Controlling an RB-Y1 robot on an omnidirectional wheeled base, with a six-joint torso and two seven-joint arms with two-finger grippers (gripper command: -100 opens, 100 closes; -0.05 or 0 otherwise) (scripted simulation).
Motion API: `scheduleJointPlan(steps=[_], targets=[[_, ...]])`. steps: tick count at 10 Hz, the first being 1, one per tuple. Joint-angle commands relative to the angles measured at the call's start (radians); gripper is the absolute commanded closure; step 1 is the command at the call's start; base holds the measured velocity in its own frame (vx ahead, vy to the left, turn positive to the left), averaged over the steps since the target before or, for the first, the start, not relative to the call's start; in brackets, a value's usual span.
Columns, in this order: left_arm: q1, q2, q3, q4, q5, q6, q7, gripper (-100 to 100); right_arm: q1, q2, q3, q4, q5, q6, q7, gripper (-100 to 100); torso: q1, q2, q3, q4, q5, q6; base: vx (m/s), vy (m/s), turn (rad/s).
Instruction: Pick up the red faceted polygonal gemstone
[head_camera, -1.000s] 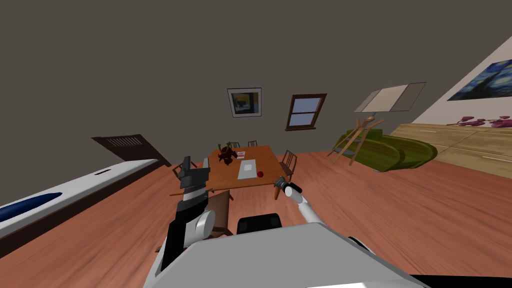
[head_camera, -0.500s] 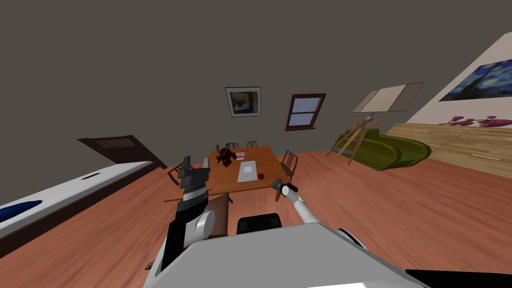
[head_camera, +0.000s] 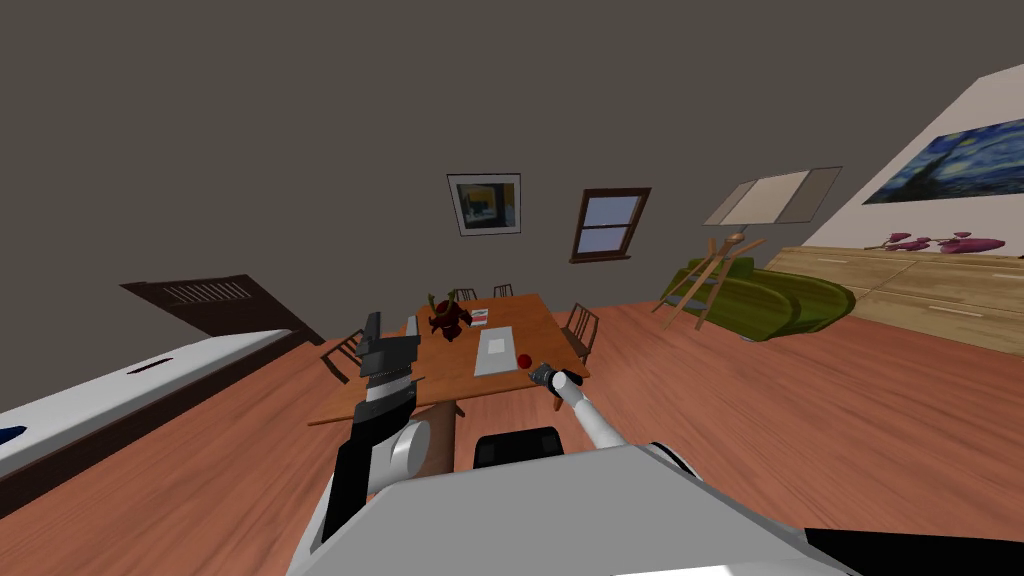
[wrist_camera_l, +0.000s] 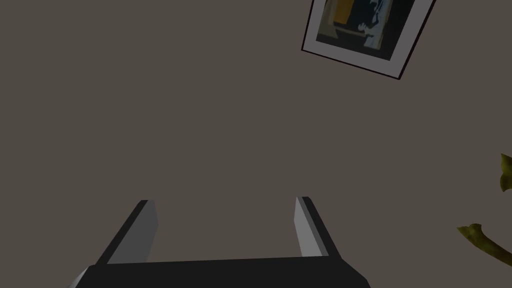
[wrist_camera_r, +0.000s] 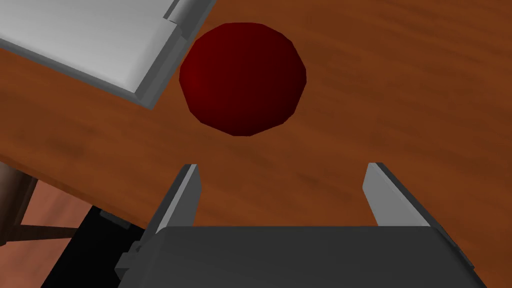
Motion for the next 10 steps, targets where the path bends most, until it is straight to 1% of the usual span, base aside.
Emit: scheduleJointPlan(steps=[1,2,3,4,5,6,8,10], targets=[[0.0,0.0,0.0,0.0,0.0,0.0,0.0,0,0.006,0.021,-0.018,-0.026,0.05,0.025,-0.048,-100,0.0,0.0,0.0,0.0,0.0,0.0,0.076,0.028,0.0],[0.0,0.0,0.0,0.0,0.0,0.0,0.0,0,0.006,0.021,-0.018,-0.026,0.051,0.025,-0.048,-100,-0.001,0.002,0.001,0.0,0.0,0.0,0.023,0.015,0.002],[0.0,0.0,0.0,0.0,0.0,0.0,0.0,0,0.002,0.049,-0.02,-0.009,0.057,0.032,-0.053,-100,-0.002,0.005,0.003,0.001,0.0,0.0,0.058,0.016,-0.013],[0.0,0.0,0.0,0.0,0.0,0.0,0.0,0,0.004,0.036,-0.02,-0.018,0.057,0.028,-0.052,-100,-0.002,0.004,0.003,0.001,0.0,0.0,0.037,0.01,-0.001],[0.0,0.0,0.0,0.0,0.0,0.0,0.0,0,0.004,0.038,-0.02,-0.017,0.058,0.03,-0.055,0,-0.002,0.005,0.003,0.001,0.0,0.0,0.005,0.002,0.0],[0.0,0.0,0.0,0.0,0.0,0.0,0.0,0,0.029,0.058,-0.013,-0.017,0.049,-0.005,-0.038,-100,-0.003,0.007,0.004,0.001,0.0,0.0,0.045,-0.026,0.117],[0.0,0.0,0.0,0.0,0.0,0.0,0.0,0,0.048,0.072,-0.008,-0.017,0.042,-0.031,-0.026,-100,-0.007,0.004,0.002,0.001,-0.001,0.0,0.095,-0.06,0.084],[0.0,0.0,0.0,0.0,0.0,0.0,0.0,0,0.066,0.087,-0.003,-0.017,0.035,-0.057,-0.013,-100,-0.006,0.003,0.001,0.001,-0.001,0.0,0.07,-0.038,0.062]])
